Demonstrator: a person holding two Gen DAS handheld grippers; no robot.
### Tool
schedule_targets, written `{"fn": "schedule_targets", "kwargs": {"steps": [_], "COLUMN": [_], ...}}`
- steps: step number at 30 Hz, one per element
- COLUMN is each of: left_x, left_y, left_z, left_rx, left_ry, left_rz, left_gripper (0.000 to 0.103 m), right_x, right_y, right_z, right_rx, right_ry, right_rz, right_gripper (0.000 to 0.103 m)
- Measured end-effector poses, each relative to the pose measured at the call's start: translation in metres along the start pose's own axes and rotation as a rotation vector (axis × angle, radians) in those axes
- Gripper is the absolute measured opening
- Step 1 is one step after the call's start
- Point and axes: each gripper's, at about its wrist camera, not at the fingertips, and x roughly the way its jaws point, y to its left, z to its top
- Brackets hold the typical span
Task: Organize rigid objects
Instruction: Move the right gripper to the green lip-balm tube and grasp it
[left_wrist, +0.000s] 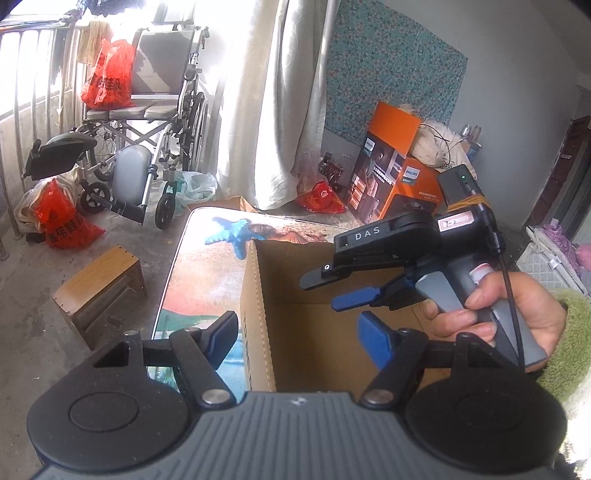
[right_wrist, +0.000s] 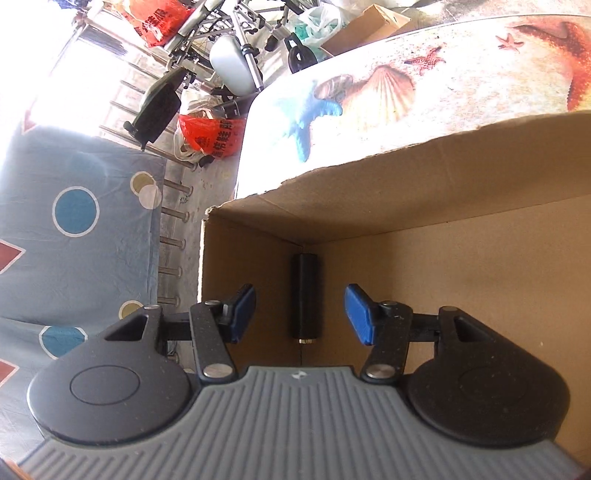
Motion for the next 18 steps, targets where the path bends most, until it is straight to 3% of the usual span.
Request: {"fn": "schedule_targets", "kwargs": {"steps": [7,12,16,18], "left_x": [-0.032,-0.029,-0.001,0.016], "left_y": [-0.04,-0.083,-0.114,-0.126], "left_z": [-0.045,-0.094,-0.134,-0.15], "left_rx": [0.099,0.198,0.27,0.325], "left_ry": [0.008,0.057,0.143,0.195], "left_rz": [-0.142,-0.244,-0.254,-0.207], "left_gripper": [0.077,0.077,0.071,0.06], "right_x": [-0.136,-0.197,-0.196,-0.183], "right_y": [-0.011,-0.049,-0.094,-0.115], "right_z": [-0.091,-0.173,-0.227,-0.246], "right_rx": [-0.178,-0.224,-0.182,-0.15], "right_ry": [-0.148,-0.259,-0.326,-0.328], "right_rz": [0.059,0.103,0.069,0.056], "right_gripper": [0.053,0.052,0.049,0.047]}}
